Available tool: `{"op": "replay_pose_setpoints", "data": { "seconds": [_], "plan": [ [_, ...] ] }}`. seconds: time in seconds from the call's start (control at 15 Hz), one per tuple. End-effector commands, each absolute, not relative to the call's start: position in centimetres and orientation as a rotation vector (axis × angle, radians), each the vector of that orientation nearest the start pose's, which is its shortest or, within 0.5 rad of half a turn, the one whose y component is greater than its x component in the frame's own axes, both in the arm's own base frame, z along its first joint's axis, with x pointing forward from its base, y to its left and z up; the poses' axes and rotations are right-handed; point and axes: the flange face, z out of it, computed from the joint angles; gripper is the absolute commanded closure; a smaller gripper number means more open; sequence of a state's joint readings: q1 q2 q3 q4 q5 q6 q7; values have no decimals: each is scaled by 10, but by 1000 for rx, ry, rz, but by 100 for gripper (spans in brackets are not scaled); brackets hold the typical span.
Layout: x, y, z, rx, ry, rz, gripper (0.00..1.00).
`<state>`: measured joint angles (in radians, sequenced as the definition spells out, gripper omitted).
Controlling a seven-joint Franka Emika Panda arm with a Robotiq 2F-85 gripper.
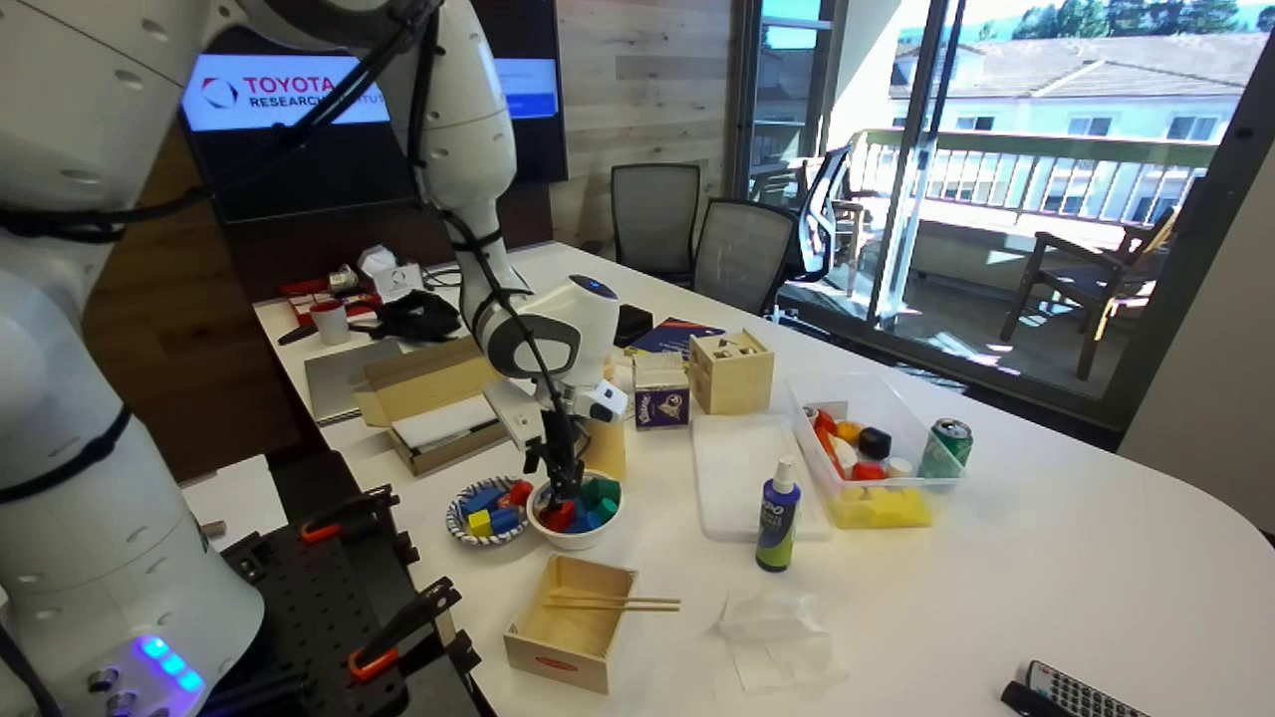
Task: Pick up the objects from the bowl and put them in the box
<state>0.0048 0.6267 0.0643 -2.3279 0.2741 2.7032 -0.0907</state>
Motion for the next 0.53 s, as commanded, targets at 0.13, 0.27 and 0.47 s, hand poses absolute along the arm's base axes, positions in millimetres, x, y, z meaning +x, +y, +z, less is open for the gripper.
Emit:
{"op": "replay_pose_setpoints", "data": {
  "seconds": [0.13, 0.27, 0.47],
  "plan": [
    [472, 28, 40, -2974, 189, 396, 0],
    [473, 27, 39, -2977, 190, 394, 10],
    [471, 25, 42, -2977, 185, 392, 42]
  ]
}}
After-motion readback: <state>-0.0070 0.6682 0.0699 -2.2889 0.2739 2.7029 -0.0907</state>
